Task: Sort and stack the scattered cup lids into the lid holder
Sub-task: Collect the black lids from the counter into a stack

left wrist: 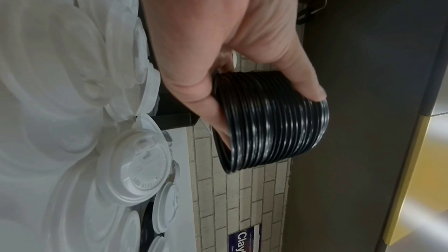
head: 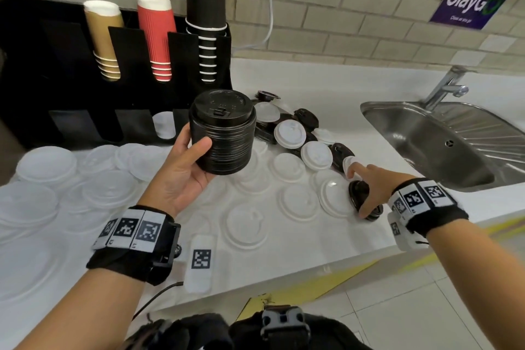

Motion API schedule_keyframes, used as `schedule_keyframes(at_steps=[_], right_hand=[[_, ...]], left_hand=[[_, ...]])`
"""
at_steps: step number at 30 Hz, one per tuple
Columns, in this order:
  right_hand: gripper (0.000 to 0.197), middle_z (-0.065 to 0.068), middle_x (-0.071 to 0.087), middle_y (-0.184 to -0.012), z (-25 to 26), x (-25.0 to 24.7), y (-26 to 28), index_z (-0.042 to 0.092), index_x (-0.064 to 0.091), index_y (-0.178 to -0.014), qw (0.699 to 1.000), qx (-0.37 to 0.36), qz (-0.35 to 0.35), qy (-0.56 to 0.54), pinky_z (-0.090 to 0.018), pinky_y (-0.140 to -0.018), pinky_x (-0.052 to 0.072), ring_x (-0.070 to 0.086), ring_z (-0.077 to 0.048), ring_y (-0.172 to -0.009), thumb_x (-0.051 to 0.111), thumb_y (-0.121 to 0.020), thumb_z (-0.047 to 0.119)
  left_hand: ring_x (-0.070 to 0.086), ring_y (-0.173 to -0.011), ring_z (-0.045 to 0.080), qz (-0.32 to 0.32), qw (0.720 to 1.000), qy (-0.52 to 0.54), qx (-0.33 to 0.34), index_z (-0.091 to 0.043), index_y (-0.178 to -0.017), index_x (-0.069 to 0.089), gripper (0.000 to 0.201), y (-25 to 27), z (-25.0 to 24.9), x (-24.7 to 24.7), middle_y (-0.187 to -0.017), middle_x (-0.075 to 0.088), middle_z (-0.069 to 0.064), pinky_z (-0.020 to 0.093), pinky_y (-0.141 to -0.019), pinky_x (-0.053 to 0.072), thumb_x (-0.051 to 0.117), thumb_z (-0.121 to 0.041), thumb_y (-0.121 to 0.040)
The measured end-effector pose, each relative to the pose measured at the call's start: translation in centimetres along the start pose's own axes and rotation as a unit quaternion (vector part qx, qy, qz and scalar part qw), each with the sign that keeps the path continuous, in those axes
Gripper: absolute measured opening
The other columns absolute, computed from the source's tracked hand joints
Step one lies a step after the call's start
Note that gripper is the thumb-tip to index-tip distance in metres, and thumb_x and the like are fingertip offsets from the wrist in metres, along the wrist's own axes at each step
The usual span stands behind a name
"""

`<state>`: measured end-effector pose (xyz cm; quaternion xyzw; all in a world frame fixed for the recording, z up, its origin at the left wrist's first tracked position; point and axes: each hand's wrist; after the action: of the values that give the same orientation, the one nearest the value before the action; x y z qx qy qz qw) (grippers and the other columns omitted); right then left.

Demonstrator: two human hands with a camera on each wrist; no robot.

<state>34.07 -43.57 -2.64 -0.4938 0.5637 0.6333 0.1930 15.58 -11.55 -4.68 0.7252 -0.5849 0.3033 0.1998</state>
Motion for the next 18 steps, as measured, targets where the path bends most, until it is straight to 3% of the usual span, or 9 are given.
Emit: schedule_keyframes(at_steps=[2, 4, 6, 9, 10, 13, 16, 18], right_hand=[[0.088, 0.003, 0.044, -0.108, 0.0, 0.2, -0.1, 0.036, 0.029, -0.122, 1.0, -0.003, -0.003, -0.005, -0.04, -0.083, 0.05, 0.054, -0.025, -0.097, 0.087, -0.057, 0.039], [0.082, 0.004, 0.045, -0.103, 0.0, -0.3, 0.1, 0.037, 0.031, -0.12, 1.0, -0.006, -0.017, -0.002, -0.035, -0.073, 0.047, 0.054, -0.023, -0.092, 0.085, -0.058, 0.04], [0.076, 0.004, 0.044, -0.1, 0.5, -1.7, 0.6, 0.037, 0.033, -0.116, 0.999, -0.018, -0.04, -0.017, -0.031, -0.066, 0.045, 0.054, -0.023, -0.088, 0.082, -0.059, 0.04], [0.069, 0.0, 0.045, -0.104, 2.5, -4.5, 1.8, 0.036, 0.037, -0.112, 0.985, -0.081, -0.101, -0.111, -0.036, -0.075, 0.052, 0.055, -0.023, -0.089, 0.083, -0.06, 0.03], [0.067, 0.0, 0.046, -0.104, 3.4, -5.4, 2.3, 0.034, 0.039, -0.11, 0.969, -0.128, -0.125, -0.168, -0.032, -0.076, 0.052, 0.056, -0.021, -0.087, 0.084, -0.062, 0.023], [0.06, 0.001, 0.049, -0.103, 7.1, -7.6, 4.2, 0.029, 0.043, -0.113, 0.884, -0.276, -0.161, -0.342, -0.014, -0.071, 0.048, 0.055, -0.019, -0.084, 0.081, -0.071, 0.008], [0.057, -0.002, 0.052, -0.114, 10.6, -9.2, 5.8, 0.031, 0.046, -0.118, 0.819, -0.359, -0.153, -0.422, -0.016, -0.077, 0.047, 0.056, -0.014, -0.087, 0.075, -0.07, 0.02], [0.054, 0.001, 0.055, -0.114, 12.4, -10.1, 6.3, 0.029, 0.05, -0.119, 0.799, -0.397, -0.141, -0.429, -0.018, -0.079, 0.046, 0.054, -0.013, -0.089, 0.072, -0.07, 0.022]], left_hand=[[0.056, -0.127, 0.025, -0.004, 1.0, 0.001, 0.005, -0.02, -0.141, 0.044, 0.109, 0.0, -0.1, 0.1, -0.14, 0.055, 0.009, 0.035, -0.091, 0.056, 0.097, -0.036, -0.047], [0.056, -0.126, 0.025, -0.013, 1.0, 0.005, 0.008, -0.019, -0.143, 0.043, 0.114, -0.1, -0.1, 0.2, -0.139, 0.056, 0.008, 0.035, -0.091, 0.056, 0.098, -0.038, -0.044], [0.059, -0.124, 0.024, -0.017, 1.0, 0.01, 0.005, -0.021, -0.138, 0.049, 0.107, -0.2, -0.1, 0.2, -0.133, 0.062, 0.006, 0.034, -0.086, 0.057, 0.098, -0.037, -0.044], [0.062, -0.119, 0.022, -0.006, 1.0, 0.007, -0.002, -0.022, -0.131, 0.054, 0.097, -0.3, 0.0, 0.2, -0.126, 0.066, 0.004, 0.033, -0.083, 0.058, 0.097, -0.037, -0.045], [0.063, -0.118, 0.022, -0.003, 1.0, 0.004, -0.005, -0.022, -0.131, 0.054, 0.097, -0.3, 0.1, 0.3, -0.125, 0.067, 0.003, 0.033, -0.083, 0.058, 0.097, -0.037, -0.045], [0.064, -0.114, 0.021, -0.004, 1.0, 0.001, -0.018, -0.021, -0.129, 0.055, 0.098, -0.4, 0.3, 0.4, -0.123, 0.067, 0.004, 0.034, -0.083, 0.058, 0.098, -0.035, -0.042], [0.067, -0.108, 0.02, 0.003, 0.999, -0.015, -0.034, -0.021, -0.125, 0.057, 0.096, -0.4, 0.4, 0.2, -0.119, 0.068, 0.004, 0.033, -0.078, 0.059, 0.099, -0.034, -0.039], [0.069, -0.105, 0.019, 0.022, 0.998, -0.029, -0.046, -0.022, -0.124, 0.058, 0.094, -0.2, 0.3, 0.0, -0.115, 0.07, 0.003, 0.031, -0.076, 0.058, 0.099, -0.034, -0.04]])
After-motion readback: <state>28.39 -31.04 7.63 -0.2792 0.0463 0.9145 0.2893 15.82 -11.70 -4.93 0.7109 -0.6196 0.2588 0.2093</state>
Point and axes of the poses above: each hand's wrist, its own y-axis away from the middle knuckle, its own x-axis out of the palm, z = x × y
